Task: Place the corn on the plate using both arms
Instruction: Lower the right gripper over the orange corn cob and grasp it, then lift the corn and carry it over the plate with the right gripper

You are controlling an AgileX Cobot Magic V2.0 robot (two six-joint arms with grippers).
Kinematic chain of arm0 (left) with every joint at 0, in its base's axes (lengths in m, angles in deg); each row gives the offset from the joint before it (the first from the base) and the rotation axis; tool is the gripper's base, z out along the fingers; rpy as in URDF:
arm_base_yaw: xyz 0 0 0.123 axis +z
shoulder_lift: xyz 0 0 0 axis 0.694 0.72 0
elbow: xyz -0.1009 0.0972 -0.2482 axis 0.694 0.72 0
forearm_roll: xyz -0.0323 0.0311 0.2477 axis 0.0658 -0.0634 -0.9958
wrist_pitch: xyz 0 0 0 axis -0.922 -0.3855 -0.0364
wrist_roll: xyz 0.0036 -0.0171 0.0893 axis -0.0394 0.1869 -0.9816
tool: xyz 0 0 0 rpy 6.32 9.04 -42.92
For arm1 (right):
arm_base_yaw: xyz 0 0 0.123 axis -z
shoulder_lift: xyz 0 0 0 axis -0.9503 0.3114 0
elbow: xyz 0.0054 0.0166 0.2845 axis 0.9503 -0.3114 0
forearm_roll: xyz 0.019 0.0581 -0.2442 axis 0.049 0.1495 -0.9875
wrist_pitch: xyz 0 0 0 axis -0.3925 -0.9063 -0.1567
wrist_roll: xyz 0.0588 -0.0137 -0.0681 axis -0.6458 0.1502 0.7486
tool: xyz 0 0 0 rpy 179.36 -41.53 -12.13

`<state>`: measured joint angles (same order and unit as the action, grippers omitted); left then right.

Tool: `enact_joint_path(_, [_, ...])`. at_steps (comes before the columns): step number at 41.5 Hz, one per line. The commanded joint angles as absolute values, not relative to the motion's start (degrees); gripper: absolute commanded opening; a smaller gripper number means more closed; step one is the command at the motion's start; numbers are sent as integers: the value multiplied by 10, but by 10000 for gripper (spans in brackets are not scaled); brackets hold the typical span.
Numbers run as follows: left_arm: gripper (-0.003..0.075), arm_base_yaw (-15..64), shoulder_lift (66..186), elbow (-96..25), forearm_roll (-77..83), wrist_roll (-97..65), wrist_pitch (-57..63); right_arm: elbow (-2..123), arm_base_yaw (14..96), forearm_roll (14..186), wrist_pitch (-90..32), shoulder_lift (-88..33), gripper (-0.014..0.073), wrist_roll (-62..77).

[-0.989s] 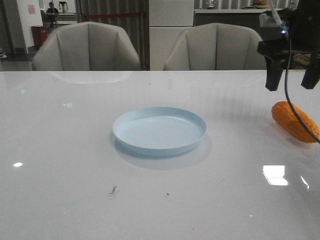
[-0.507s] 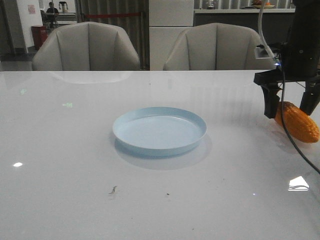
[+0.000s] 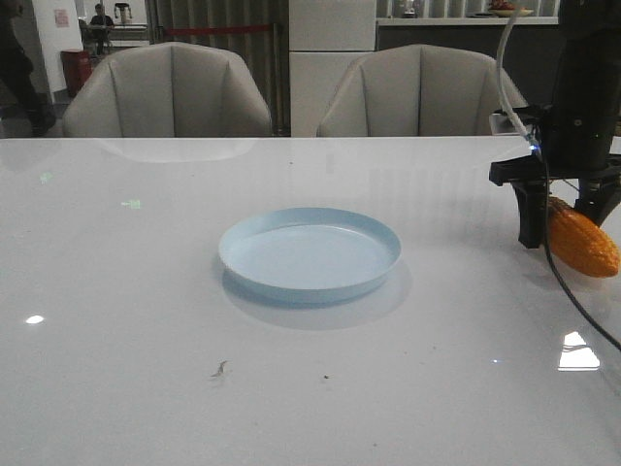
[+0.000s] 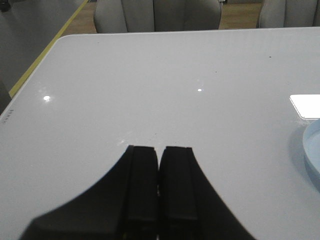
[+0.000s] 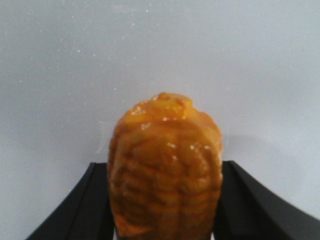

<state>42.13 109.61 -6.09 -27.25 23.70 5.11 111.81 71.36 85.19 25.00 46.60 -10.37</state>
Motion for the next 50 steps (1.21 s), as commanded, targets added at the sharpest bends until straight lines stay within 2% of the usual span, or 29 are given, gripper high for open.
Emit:
enact_joint_path(1, [88,423,1093,-77,-267,237,96,1142,715,848,251,425,76,-104])
enact_joint_path(13, [88,423,1093,-77,-267,237,96,1249,691,879,278,424,76,-78])
enact_joint_path(21, [88,423,1093,-77,-267,237,96,1322,637,938,301,424,76,-51])
enact_joint_path(36, [88,423,1093,-77,-267,237,89,1330,501,947,294,434,76,-41])
enact_joint_path(50, [88,423,1093,-77,-267,237,48,1330,463,951,319,467,76,-41])
